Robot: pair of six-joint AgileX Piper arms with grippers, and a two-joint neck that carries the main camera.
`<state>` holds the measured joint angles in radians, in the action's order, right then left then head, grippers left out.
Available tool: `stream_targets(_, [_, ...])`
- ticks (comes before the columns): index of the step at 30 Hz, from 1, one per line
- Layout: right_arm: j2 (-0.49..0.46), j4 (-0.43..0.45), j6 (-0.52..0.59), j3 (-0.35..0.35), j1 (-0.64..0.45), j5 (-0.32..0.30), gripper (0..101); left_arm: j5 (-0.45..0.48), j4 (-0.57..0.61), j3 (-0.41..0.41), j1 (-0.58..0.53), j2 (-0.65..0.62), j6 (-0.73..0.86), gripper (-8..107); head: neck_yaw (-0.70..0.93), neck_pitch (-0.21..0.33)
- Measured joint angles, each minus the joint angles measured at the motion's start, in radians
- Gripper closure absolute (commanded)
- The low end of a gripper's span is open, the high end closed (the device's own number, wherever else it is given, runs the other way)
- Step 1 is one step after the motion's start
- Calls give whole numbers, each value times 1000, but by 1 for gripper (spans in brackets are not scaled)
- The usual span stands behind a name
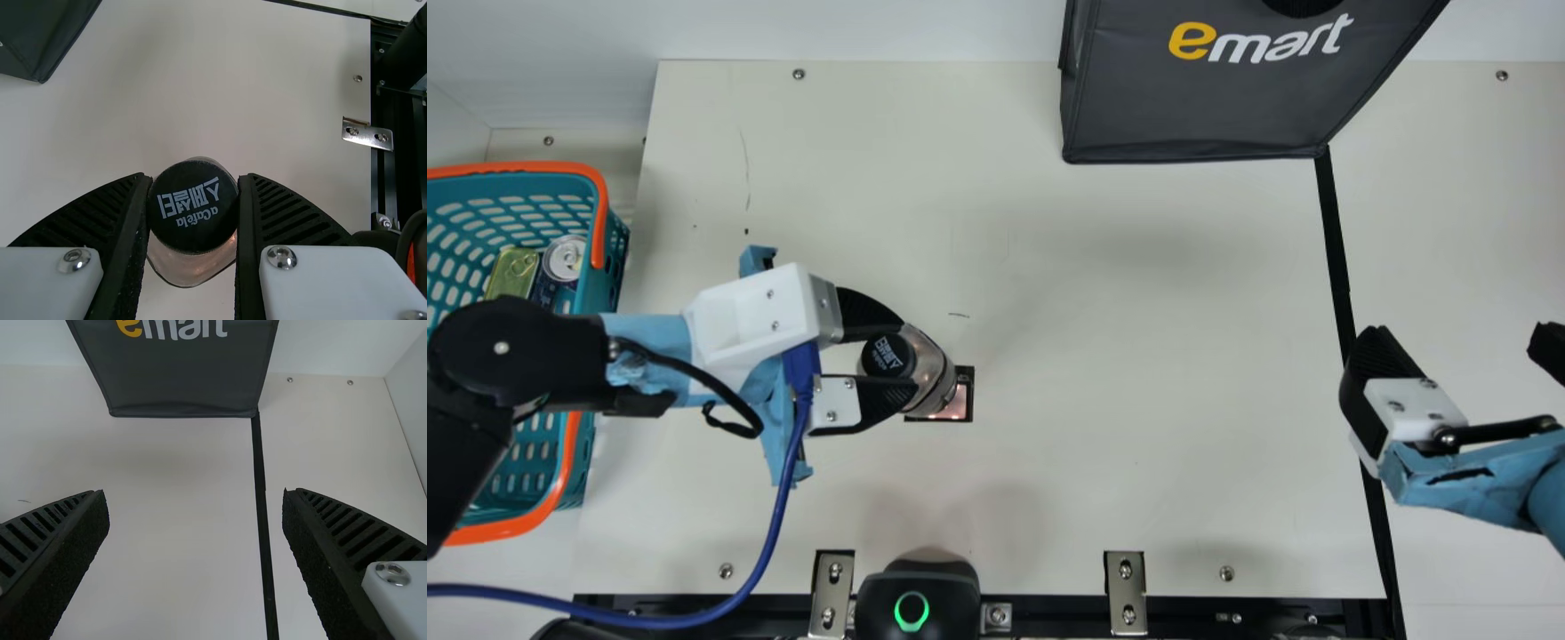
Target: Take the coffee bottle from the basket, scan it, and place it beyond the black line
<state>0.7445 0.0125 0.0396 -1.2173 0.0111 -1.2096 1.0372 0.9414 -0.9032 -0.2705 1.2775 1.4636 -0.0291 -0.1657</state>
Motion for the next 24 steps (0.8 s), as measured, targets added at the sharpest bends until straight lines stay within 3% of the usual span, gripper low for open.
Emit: stream_targets(24, [0, 0, 0, 0, 0, 0, 10, 83, 24, -40, 31, 76, 70, 89, 0, 0])
